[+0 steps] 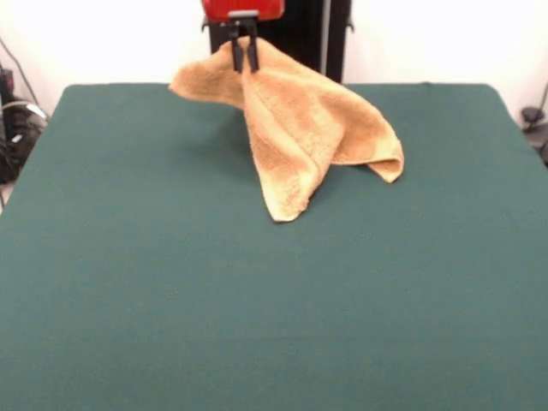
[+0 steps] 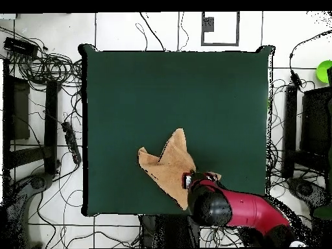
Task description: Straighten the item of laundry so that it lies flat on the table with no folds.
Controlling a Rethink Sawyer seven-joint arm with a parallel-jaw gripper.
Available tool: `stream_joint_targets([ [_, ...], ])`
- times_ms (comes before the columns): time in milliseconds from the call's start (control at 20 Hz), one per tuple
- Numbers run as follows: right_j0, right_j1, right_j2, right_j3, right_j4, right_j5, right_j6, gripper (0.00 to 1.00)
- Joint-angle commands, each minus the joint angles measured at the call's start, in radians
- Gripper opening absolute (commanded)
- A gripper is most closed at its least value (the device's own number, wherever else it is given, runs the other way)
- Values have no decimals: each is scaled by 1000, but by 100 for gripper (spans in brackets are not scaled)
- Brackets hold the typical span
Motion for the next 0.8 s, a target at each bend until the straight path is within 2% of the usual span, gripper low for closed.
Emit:
stream_joint_targets([
  [50,-55,6,207,-139,-72,128,-166,0],
  [400,-119,22,283,-183,-113,182,-199,0],
  [800,-148,-17,342,-198,-142,233,-206,0],
])
